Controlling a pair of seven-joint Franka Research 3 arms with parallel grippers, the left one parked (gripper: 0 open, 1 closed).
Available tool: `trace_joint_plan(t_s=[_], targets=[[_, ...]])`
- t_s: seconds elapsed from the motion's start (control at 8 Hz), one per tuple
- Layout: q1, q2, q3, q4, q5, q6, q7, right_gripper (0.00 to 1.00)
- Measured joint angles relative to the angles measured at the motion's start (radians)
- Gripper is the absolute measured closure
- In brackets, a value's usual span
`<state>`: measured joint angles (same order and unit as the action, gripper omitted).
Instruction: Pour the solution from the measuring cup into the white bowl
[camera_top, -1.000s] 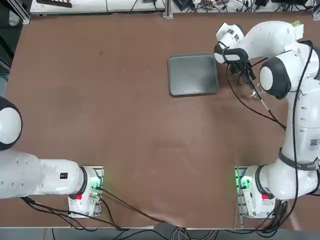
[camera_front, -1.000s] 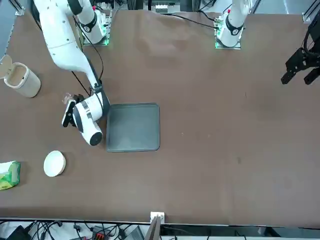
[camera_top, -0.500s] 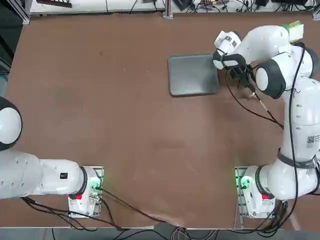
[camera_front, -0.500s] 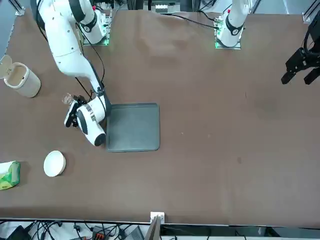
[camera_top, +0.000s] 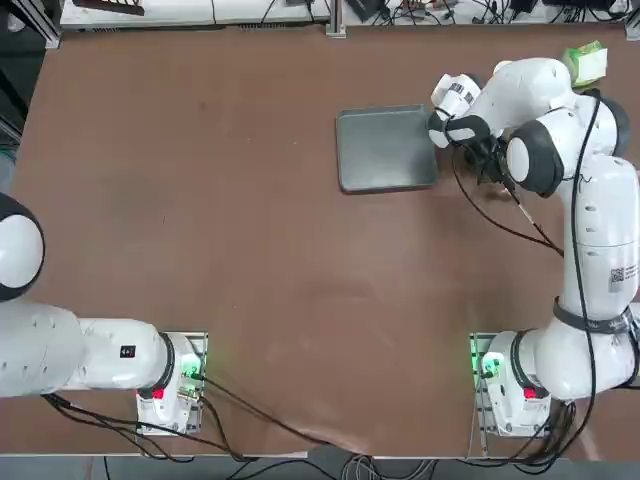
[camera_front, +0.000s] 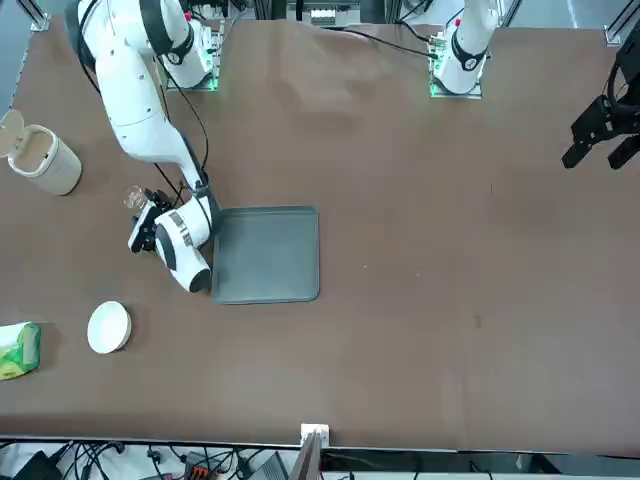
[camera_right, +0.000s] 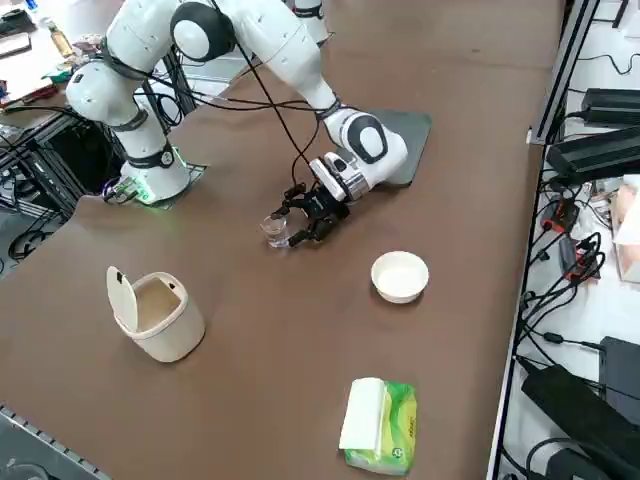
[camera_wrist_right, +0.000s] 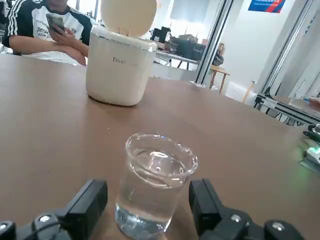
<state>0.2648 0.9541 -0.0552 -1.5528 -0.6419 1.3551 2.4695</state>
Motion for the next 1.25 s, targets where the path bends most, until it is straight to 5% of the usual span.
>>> trace_joint_plan(t_s=[1.25], targets=[[-0.002, 0.024, -0.01, 0.0, -0.012, -0.059, 0.107, 0.03]])
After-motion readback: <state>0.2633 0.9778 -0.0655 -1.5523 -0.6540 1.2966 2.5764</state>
